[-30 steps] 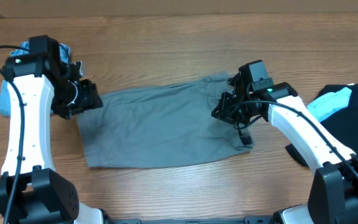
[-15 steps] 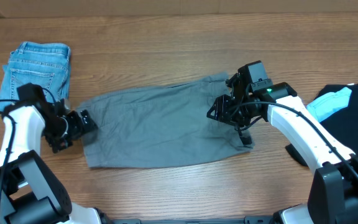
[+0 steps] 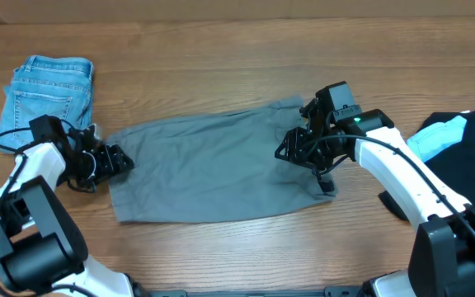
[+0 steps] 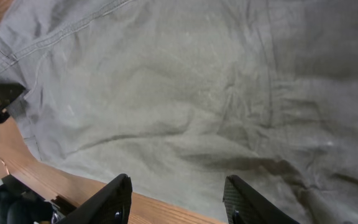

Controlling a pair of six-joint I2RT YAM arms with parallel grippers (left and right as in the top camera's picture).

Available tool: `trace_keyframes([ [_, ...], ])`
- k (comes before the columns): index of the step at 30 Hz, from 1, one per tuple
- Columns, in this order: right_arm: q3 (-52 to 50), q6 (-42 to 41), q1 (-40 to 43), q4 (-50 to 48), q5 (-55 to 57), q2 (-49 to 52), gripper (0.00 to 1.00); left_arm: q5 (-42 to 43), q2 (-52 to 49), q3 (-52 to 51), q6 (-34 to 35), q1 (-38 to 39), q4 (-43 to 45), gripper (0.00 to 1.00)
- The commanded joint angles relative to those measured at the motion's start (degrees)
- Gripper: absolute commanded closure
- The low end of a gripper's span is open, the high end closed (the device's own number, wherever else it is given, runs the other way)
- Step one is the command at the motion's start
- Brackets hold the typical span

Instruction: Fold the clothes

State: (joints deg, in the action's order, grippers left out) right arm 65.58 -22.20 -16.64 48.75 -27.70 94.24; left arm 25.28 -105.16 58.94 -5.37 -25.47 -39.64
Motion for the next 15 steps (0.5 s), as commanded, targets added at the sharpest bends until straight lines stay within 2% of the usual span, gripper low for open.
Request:
trace_keyframes([
  [1,0.8,0.6,-0.4,-0.2,-0.4,-0.6,0.48,2.9,-8.9,-4.2,-5.4,0.7,-1.0,0.43],
  [6,0.8,0.6,-0.4,-0.2,-0.4,-0.6,0.48,4.9,-9.5,-4.3,-7.2,0.7,-1.9,0.49],
  [8,0.8,0.6,-0.4,-0.2,-0.4,-0.6,0.48,5.0,-9.5,-4.3,-7.2,0.7,-2.0,0.56],
  [9,0.8,0.6,-0.4,-0.2,-0.4,-0.6,0.48,5.1,-9.5,-4.3,-7.2,0.7,-2.1,0.61],
  [13,0.8,0.6,-0.4,-0.2,-0.4,-0.6,0.48,8.6,-9.5,-4.2,-8.2,0.7,-3.4,0.91],
  [14,0.8,0.6,-0.4,-0.2,-0.4,-0.6,0.48,8.9,-9.4,-4.1,-8.2,0.7,-3.9,0.96],
  [15,0.8,0.6,-0.4,-0.2,-0.4,-0.6,0.48,9.4,-9.4,-3.8,-8.2,0.6,-4.6,0.96],
])
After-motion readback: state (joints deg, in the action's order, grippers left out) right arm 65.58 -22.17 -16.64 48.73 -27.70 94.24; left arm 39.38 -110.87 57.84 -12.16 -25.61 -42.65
